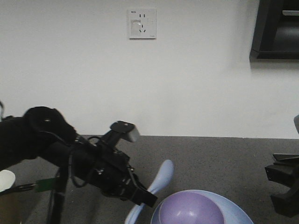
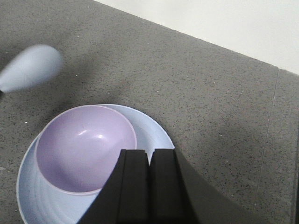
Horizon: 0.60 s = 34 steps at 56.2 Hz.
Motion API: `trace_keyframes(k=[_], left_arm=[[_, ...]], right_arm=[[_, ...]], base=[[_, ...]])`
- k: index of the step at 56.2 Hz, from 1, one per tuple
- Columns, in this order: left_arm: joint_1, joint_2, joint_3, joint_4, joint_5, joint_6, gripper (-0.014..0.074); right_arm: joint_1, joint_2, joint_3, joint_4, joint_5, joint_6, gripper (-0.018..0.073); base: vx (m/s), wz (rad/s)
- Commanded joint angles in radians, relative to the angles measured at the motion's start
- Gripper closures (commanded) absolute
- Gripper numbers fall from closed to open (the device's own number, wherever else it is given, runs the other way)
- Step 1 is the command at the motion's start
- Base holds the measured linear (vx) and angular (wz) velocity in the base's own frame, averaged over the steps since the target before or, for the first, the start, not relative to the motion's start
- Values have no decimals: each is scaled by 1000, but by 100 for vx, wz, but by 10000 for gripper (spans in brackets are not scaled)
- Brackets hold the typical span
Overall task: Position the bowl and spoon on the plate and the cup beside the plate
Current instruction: 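Move the left gripper over the bowl and release the spoon into it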
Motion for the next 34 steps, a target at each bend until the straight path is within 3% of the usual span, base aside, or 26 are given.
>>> trace_keyframes(k=[1, 14, 34], left_arm=[[-40, 20, -123, -44, 31, -46, 596], [-65, 70, -185, 41, 58, -159, 596], [-65, 90, -185, 42, 12, -172, 567]], right_arm=[[-3, -15, -29, -13, -66, -2, 569], [-3, -15, -29, -23, -65, -2, 569], [-3, -15, -29, -23, -83, -2, 568]], base=[[0, 0], [0, 0], [0, 0]])
